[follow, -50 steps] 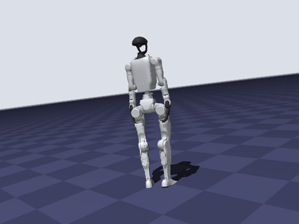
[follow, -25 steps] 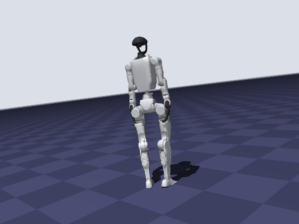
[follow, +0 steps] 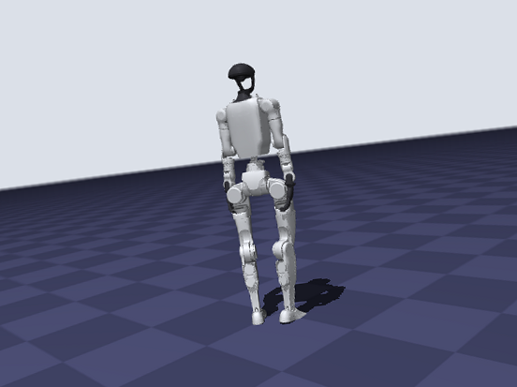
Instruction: In place motions
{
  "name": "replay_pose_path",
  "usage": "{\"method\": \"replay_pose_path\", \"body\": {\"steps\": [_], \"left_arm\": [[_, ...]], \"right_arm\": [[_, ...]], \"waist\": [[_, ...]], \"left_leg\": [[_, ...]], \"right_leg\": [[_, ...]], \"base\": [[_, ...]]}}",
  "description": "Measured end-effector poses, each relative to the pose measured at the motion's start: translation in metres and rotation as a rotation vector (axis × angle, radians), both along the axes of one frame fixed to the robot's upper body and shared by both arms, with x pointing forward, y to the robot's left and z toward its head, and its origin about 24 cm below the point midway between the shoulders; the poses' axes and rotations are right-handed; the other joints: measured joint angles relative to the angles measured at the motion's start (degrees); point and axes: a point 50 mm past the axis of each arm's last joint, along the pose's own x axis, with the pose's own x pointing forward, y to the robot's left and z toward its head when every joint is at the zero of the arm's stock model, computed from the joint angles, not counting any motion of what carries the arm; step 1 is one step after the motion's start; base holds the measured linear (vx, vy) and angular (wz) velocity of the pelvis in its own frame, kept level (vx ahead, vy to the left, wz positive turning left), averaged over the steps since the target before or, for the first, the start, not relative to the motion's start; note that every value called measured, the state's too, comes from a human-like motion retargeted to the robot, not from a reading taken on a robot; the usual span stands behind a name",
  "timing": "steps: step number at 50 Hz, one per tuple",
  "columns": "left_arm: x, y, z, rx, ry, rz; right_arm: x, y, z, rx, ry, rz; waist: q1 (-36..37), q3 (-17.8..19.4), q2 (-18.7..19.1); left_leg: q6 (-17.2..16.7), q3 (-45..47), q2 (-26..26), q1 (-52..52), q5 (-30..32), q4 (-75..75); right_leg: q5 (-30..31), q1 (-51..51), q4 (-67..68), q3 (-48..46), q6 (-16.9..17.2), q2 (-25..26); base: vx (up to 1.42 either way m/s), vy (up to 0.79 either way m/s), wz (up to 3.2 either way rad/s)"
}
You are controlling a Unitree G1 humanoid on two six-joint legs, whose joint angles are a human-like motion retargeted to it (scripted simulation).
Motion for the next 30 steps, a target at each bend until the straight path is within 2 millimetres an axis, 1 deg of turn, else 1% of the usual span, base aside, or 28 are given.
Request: {"method": "replay_pose_path", "body": {"steps": [30], "left_arm": [[0.0005, 0.0003, -0.0001, 0.007, -0.001, 0.003]], "right_arm": [[0.0001, 0.0006, -0.0001, 0.002, -0.001, -0.002]], "waist": [[0.33, 0.18, -0.24]], "left_leg": [[-0.06, 0.4, 0.15, 0.04, -0.02, -0.02]], "right_leg": [[0.06, -0.18, 0.11, 0.45, 0.02, 0.06]], "base": [[0.0, 0.0, 0.0]]}}
